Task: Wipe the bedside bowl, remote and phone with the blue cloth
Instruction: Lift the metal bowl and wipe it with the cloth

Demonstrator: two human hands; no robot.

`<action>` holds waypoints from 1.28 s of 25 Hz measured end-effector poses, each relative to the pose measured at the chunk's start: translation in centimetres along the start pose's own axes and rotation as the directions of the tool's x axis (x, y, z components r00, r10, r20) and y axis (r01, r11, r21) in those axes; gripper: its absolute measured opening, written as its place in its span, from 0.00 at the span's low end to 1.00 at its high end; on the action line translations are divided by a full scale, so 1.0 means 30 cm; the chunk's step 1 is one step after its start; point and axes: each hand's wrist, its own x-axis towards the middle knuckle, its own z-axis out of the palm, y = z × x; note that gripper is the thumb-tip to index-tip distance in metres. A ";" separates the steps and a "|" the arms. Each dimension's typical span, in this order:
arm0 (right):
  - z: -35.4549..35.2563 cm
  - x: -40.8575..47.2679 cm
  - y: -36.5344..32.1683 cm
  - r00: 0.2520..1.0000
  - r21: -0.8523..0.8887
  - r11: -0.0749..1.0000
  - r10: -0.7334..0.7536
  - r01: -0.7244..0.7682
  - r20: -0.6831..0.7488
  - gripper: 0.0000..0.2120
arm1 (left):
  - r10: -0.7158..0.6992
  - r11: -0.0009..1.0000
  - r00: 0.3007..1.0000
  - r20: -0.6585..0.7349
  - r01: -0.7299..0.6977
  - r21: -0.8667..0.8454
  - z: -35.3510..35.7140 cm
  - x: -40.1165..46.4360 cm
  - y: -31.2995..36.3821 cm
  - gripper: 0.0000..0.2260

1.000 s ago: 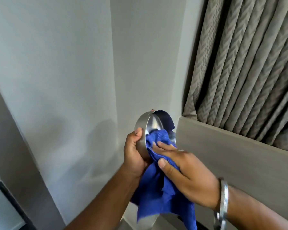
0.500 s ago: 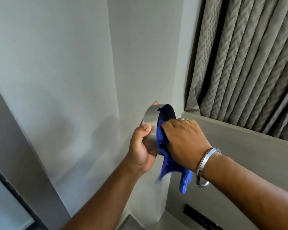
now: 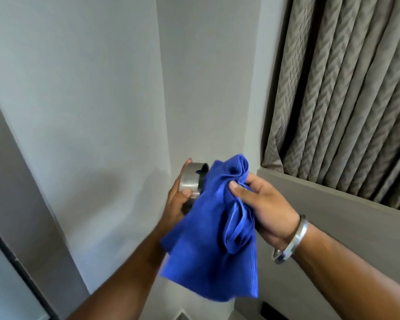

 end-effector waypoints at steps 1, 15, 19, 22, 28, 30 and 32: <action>-0.024 -0.011 0.005 0.993 -0.233 0.969 -0.102 0.086 -0.057 0.08 | -0.022 0.997 0.999 -0.046 0.019 -0.073 -0.032 -0.002 0.006 0.35; 0.046 -0.093 0.062 0.865 -0.899 0.340 -0.496 0.278 0.080 0.17 | -0.108 0.817 0.932 0.346 0.281 -0.503 -0.045 -0.138 0.082 0.36; 0.124 -0.091 0.084 0.905 -0.956 -0.080 -0.308 0.282 0.293 0.20 | -0.094 0.877 0.943 0.320 0.231 -0.421 -0.051 -0.152 0.101 0.40; 0.184 -0.057 0.094 0.983 -0.876 -0.448 0.031 0.178 0.184 0.17 | -0.129 0.931 0.933 0.335 0.230 -0.283 -0.023 -0.156 0.104 0.40; 0.192 -0.019 0.045 0.927 -0.969 -0.073 0.315 0.238 0.204 0.05 | -0.129 0.968 0.988 0.081 0.143 -0.206 0.029 -0.199 0.067 0.32; 0.199 -0.023 0.026 0.897 -0.952 0.266 0.368 0.150 0.244 0.10 | -0.133 0.976 0.989 0.069 0.142 -0.167 0.045 -0.229 0.088 0.24; 0.218 -0.029 -0.004 0.911 -0.750 0.660 0.330 -0.037 0.246 0.09 | -0.146 0.953 0.988 0.048 0.154 -0.260 0.038 -0.212 0.136 0.15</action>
